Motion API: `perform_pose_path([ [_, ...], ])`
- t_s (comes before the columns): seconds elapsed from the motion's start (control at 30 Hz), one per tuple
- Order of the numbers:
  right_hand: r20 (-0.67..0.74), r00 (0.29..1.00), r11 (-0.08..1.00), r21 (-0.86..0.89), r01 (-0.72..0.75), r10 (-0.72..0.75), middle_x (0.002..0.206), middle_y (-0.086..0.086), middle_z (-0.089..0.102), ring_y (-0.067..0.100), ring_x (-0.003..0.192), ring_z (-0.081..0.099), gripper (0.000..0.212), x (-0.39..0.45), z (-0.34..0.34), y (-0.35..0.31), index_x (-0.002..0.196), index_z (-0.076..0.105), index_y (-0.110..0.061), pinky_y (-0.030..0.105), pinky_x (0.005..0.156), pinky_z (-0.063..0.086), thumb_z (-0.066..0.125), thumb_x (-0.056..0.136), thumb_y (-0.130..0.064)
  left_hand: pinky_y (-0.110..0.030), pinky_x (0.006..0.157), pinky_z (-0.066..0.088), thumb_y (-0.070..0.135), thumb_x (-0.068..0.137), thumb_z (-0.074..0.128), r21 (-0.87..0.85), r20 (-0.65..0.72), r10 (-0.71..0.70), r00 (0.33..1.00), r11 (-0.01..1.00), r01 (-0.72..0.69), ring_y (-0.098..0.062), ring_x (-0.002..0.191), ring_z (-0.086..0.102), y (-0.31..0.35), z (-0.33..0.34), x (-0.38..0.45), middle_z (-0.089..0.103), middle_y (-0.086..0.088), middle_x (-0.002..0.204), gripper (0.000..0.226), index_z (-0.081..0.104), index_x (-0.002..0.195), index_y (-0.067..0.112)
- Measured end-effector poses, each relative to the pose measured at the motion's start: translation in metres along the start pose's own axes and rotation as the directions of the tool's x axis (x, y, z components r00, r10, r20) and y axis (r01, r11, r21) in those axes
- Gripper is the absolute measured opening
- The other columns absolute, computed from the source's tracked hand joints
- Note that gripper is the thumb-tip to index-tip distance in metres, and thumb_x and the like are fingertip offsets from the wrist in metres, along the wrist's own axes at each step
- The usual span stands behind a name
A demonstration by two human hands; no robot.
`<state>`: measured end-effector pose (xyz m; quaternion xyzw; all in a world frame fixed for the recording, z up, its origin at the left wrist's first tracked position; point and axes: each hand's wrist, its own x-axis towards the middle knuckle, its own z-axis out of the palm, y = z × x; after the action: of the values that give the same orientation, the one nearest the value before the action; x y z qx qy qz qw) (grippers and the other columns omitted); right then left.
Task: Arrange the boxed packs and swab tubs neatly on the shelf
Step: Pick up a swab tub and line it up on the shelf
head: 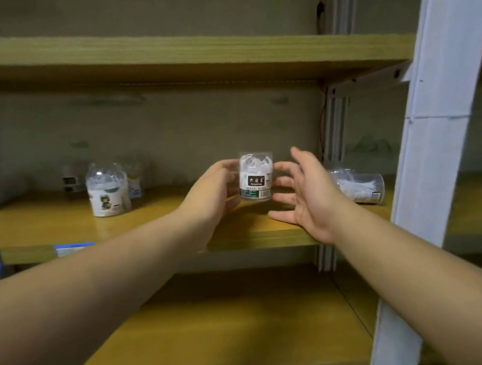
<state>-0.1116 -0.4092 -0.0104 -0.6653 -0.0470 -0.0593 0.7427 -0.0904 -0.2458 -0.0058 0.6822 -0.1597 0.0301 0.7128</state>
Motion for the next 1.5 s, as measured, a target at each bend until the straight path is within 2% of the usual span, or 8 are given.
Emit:
perform_pose_path([
  [0.13, 0.005, 1.000, 0.993, -0.118, 0.021, -0.021, 0.147, 0.011, 0.050, 0.032, 0.133, 0.050, 0.064, -0.019, 0.008, 0.004, 0.145, 0.046, -0.019, 0.048, 0.114, 0.039, 0.030, 0.100, -0.062, -0.038, 0.100, 0.048, 0.005, 0.091, 0.040, 0.140, 0.058, -0.013, 0.998, 0.990, 0.005, -0.018, 0.116, 0.063, -0.004, -0.002, -0.014, 0.071, 0.000, 0.117, 0.043, 0.061, 0.123, 0.025],
  [0.4, 0.017, 0.997, 0.988, -0.127, 0.083, -0.081, 0.146, 0.007, 0.052, 0.026, 0.128, 0.054, 0.064, -0.014, 0.004, 0.012, 0.148, 0.044, -0.019, 0.044, 0.110, 0.044, 0.031, 0.101, -0.060, -0.033, 0.094, 0.048, 0.005, 0.094, 0.038, 0.118, 0.051, 0.029, 0.998, 0.992, -0.035, -0.020, 0.124, 0.057, -0.013, -0.002, -0.019, 0.061, -0.003, 0.131, 0.052, 0.052, 0.142, 0.019],
  [0.6, 0.061, 0.994, 0.981, -0.164, 0.098, -0.089, 0.140, 0.008, 0.056, 0.031, 0.129, 0.054, 0.059, -0.020, 0.008, 0.011, 0.136, 0.053, -0.022, 0.047, 0.114, 0.038, 0.026, 0.101, -0.062, -0.030, 0.094, 0.052, 0.000, 0.091, 0.040, 0.065, 0.016, -0.008, 1.000, 0.998, 0.007, -0.020, 0.111, 0.063, -0.004, -0.009, -0.037, 0.066, -0.010, 0.124, 0.053, 0.049, 0.143, 0.009],
  [0.7, 0.058, 0.994, 0.974, -0.203, 0.102, -0.092, 0.134, 0.003, 0.058, 0.027, 0.122, 0.056, 0.054, -0.029, 0.032, 0.007, 0.125, 0.058, -0.028, 0.047, 0.113, 0.038, 0.027, 0.099, -0.063, -0.019, 0.077, 0.051, -0.006, 0.094, 0.036, 0.007, 0.029, 0.016, 0.999, 1.000, -0.016, -0.011, 0.092, 0.062, 0.003, -0.027, -0.051, 0.064, -0.009, 0.114, 0.048, 0.049, 0.140, 0.004],
  [0.9, 0.097, 0.977, 0.951, -0.233, 0.206, -0.188, 0.131, 0.006, 0.064, 0.025, 0.117, 0.063, 0.073, -0.030, 0.130, -0.003, 0.137, 0.057, -0.021, 0.043, 0.107, 0.047, 0.035, 0.087, -0.069, -0.027, 0.085, 0.053, -0.008, 0.094, 0.033, -0.106, -0.035, 0.103, 0.994, 0.989, -0.106, -0.020, 0.101, 0.062, 0.027, -0.119, -0.068, 0.062, -0.014, 0.115, 0.044, 0.051, 0.132, 0.005],
  [1.13, 0.099, 0.977, 0.969, -0.148, 0.200, -0.187, 0.127, 0.010, 0.063, 0.029, 0.117, 0.062, 0.052, -0.005, 0.310, 0.026, 0.130, 0.057, -0.017, 0.039, 0.104, 0.049, 0.037, 0.101, -0.054, -0.022, 0.070, 0.052, -0.004, 0.095, 0.034, -0.027, -0.086, 0.105, 0.991, 0.994, -0.107, -0.014, 0.083, 0.064, 0.033, -0.301, -0.073, 0.066, -0.010, 0.104, 0.035, 0.058, 0.112, 0.015],
  [1.3, 0.031, 0.992, 0.983, -0.134, 0.123, -0.120, 0.129, 0.010, 0.064, 0.030, 0.117, 0.062, 0.063, 0.027, 0.401, 0.044, 0.130, 0.059, -0.019, 0.043, 0.107, 0.047, 0.036, 0.094, -0.066, -0.029, 0.082, 0.053, 0.000, 0.098, 0.033, 0.053, -0.022, 0.076, 0.997, 0.996, -0.075, -0.021, 0.100, 0.066, 0.027, -0.402, -0.052, 0.067, -0.011, 0.113, 0.036, 0.059, 0.114, 0.018],
  [1.5, -0.063, 0.995, 0.981, -0.184, 0.059, -0.072, 0.118, 0.012, 0.067, 0.031, 0.110, 0.066, 0.056, 0.049, 0.411, 0.064, 0.120, 0.062, -0.017, 0.045, 0.105, 0.048, 0.036, 0.098, -0.061, -0.034, 0.099, 0.053, 0.006, 0.097, 0.040, 0.168, 0.130, -0.007, 0.991, 0.986, -0.015, -0.018, 0.115, 0.063, 0.001, -0.422, -0.023, 0.064, -0.005, 0.126, 0.045, 0.050, 0.139, 0.017],
])
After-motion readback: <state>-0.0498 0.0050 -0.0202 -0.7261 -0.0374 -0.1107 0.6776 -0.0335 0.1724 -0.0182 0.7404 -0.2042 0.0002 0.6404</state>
